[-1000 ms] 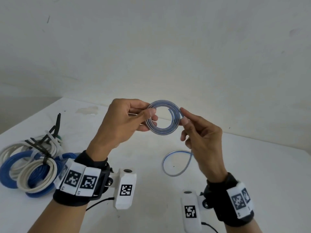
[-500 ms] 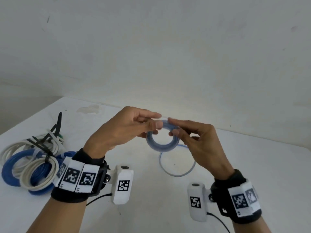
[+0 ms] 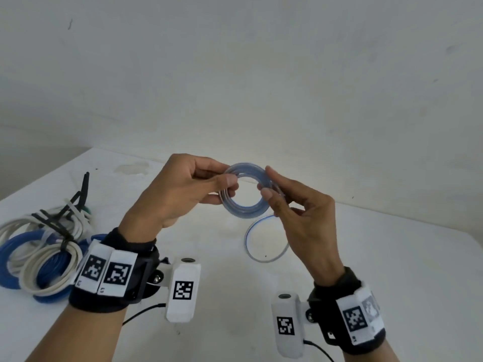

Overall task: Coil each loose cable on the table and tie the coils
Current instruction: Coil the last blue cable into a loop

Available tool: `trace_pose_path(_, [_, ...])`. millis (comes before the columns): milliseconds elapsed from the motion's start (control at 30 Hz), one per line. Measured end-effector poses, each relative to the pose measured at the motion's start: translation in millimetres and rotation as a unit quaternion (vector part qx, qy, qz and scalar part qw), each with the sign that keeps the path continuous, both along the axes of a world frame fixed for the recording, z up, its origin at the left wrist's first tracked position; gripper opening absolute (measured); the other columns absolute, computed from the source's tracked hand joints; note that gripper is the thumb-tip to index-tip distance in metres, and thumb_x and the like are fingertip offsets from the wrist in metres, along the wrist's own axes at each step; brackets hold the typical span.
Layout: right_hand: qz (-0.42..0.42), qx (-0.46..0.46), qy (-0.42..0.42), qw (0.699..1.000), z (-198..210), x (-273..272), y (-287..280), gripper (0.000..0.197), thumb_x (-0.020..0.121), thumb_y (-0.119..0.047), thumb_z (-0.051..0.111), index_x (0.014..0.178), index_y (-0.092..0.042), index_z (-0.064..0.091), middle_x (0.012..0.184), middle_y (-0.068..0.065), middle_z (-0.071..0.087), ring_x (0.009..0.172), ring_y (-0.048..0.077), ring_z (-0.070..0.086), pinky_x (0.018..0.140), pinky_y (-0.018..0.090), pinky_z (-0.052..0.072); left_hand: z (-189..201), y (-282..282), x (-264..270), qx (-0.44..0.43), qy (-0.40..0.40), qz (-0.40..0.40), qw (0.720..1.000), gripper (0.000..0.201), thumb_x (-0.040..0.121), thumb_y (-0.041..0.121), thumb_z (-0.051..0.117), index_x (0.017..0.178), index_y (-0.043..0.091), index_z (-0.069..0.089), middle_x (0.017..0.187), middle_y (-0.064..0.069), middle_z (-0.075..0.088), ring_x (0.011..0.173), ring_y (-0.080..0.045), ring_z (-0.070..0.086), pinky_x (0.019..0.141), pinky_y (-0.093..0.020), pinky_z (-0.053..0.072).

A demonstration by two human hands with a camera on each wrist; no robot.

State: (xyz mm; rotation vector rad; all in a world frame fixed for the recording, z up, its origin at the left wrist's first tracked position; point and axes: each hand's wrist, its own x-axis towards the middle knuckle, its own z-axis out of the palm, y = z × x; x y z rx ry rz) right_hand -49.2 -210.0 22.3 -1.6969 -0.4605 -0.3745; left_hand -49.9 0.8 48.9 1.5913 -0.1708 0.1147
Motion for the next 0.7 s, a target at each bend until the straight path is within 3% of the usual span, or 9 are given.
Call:
trace_pose_path(100, [-0.015, 0.08, -0.011, 0.997, -5, -5, 12, 0.039, 0.089, -0.024, 0.076, 0.124, -0.037, 0.069, 0.084, 0.014, 0.075, 0.059, 0.02, 0.049, 0.059, 0.032, 0.048, 2, -6, -1, -0.052, -0.008, 0.029, 0.998, 0.011, 0.09, 0.013, 0.07, 0.099, 0.009, 0.076, 0.086, -0.009, 0.078, 0.08, -0.017, 0.074, 0.073, -0.029, 0.062])
trace_pose_path(167, [-0.027, 0.114, -0.019, 0.993, -8, -7, 17, 0.038, 0.089, -0.032, 0.071, 0.125, -0.042, 0.067, 0.084, 0.023, 0.071, 0.059, 0.022, 0.038, 0.056, 0.035, 0.04, 2, -8, -1, -0.09, -0.001, 0.023, 0.996, 0.013, 0.091, 0.014, 0.068, 0.1, 0.008, 0.075, 0.088, -0.008, 0.077, 0.08, -0.016, 0.074, 0.072, -0.027, 0.061])
trace_pose_path(233, [-0.039, 0.128, -0.031, 0.991, -9, -10, 22, 0.038, 0.089, -0.036, 0.069, 0.126, -0.044, 0.065, 0.087, 0.021, 0.072, 0.063, 0.024, 0.037, 0.056, 0.035, 0.038, 1, -12, 0, -0.116, 0.007, 0.017, 0.993, 0.013, 0.091, 0.014, 0.067, 0.101, 0.007, 0.074, 0.088, -0.007, 0.077, 0.08, -0.016, 0.075, 0.069, -0.025, 0.059])
trace_pose_path(367, [-0.051, 0.11, -0.051, 0.991, -4, -6, 16, 0.038, 0.097, -0.017, 0.067, 0.129, -0.037, 0.062, 0.085, -0.003, 0.078, 0.06, 0.003, 0.049, 0.059, 0.021, 0.039, -2, -22, -1, -0.128, -0.002, 0.004, 0.992, 0.02, 0.092, 0.017, 0.066, 0.105, 0.004, 0.072, 0.093, -0.011, 0.077, 0.087, -0.02, 0.075, 0.074, -0.028, 0.06])
trace_pose_path(500, [0.041, 0.005, -0.023, 0.999, 7, -1, -3, 0.036, 0.096, -0.009, 0.068, 0.125, -0.031, 0.068, 0.103, -0.005, 0.079, 0.089, 0.006, 0.073, 0.079, 0.016, 0.05, 2, -20, 0, -0.007, 0.037, -0.051, 0.998, 0.058, 0.089, 0.054, 0.053, 0.115, 0.005, 0.068, 0.093, -0.009, 0.077, 0.089, -0.023, 0.074, 0.083, -0.036, 0.058])
trace_pose_path(533, [0.063, -0.025, -0.015, 0.998, 7, -1, -5, 0.037, 0.096, -0.008, 0.067, 0.123, -0.033, 0.069, 0.103, -0.006, 0.079, 0.091, 0.007, 0.073, 0.078, 0.018, 0.051, 2, -21, 0, -0.014, 0.06, -0.079, 0.995, 0.06, 0.093, 0.055, 0.048, 0.117, 0.003, 0.067, 0.084, -0.009, 0.074, 0.077, -0.024, 0.071, 0.079, -0.036, 0.056])
trace_pose_path(600, [0.088, -0.079, -0.005, 0.993, 6, -2, -6, 0.039, 0.098, -0.01, 0.066, 0.122, -0.04, 0.071, 0.094, -0.002, 0.078, 0.083, 0.029, 0.07, 0.074, 0.04, 0.055, 0, -23, -1, -0.033, 0.091, -0.127, 0.987, 0.059, 0.1, 0.049, 0.04, 0.116, -0.003, 0.064, 0.063, -0.009, 0.06, 0.052, -0.021, 0.053, 0.071, -0.035, 0.053])
trace_pose_path(633, [0.094, -0.096, 0.0, 0.991, 5, -2, -6, 0.039, 0.098, -0.013, 0.066, 0.123, -0.042, 0.071, 0.089, 0.001, 0.076, 0.079, 0.041, 0.064, 0.075, 0.05, 0.053, -1, -24, -1, -0.02, 0.1, -0.136, 0.985, 0.058, 0.103, 0.047, 0.038, 0.113, -0.004, 0.063, 0.057, -0.006, 0.051, 0.046, -0.018, 0.043, 0.069, -0.034, 0.052])
trace_pose_path(700, [0.103, -0.115, 0.008, 0.988, 6, -1, -9, 0.037, 0.098, -0.017, 0.066, 0.125, -0.042, 0.07, 0.086, 0.002, 0.075, 0.076, 0.049, 0.058, 0.073, 0.06, 0.051, -2, -24, -2, 0.024, 0.116, -0.144, 0.982, 0.056, 0.107, 0.045, 0.034, 0.106, -0.004, 0.063, 0.052, -0.001, 0.039, 0.044, -0.016, 0.031, 0.072, -0.034, 0.051])
